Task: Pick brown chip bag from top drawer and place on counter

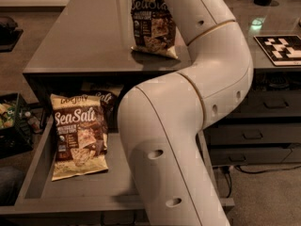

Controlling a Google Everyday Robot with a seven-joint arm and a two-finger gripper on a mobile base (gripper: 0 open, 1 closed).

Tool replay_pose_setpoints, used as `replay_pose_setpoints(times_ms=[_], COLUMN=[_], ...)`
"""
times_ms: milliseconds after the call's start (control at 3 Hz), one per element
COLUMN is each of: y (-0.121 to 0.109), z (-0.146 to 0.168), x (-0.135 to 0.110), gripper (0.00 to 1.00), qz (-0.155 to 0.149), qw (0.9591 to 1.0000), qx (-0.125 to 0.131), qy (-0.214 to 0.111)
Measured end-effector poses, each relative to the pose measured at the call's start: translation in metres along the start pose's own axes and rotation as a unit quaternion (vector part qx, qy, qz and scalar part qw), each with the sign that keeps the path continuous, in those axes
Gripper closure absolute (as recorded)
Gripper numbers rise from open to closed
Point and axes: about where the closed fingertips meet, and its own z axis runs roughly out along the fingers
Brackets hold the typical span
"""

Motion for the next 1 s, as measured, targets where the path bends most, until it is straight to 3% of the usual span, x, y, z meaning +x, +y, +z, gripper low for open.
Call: replay_pose_setpoints(times_ms=[333, 667, 1000], y=[0.0000, 0.0000, 0.0000], z=[0.0000, 0.0000, 0.0000], x=[0.0000, 0.0000, 0.0000], gripper=[0.13, 0.00, 0.00], qz=[0.000, 0.000, 0.000], qw=[1.0000, 1.0000, 1.0000], qx=[0.000, 0.000, 0.000], qy=[0.000, 0.000, 0.000])
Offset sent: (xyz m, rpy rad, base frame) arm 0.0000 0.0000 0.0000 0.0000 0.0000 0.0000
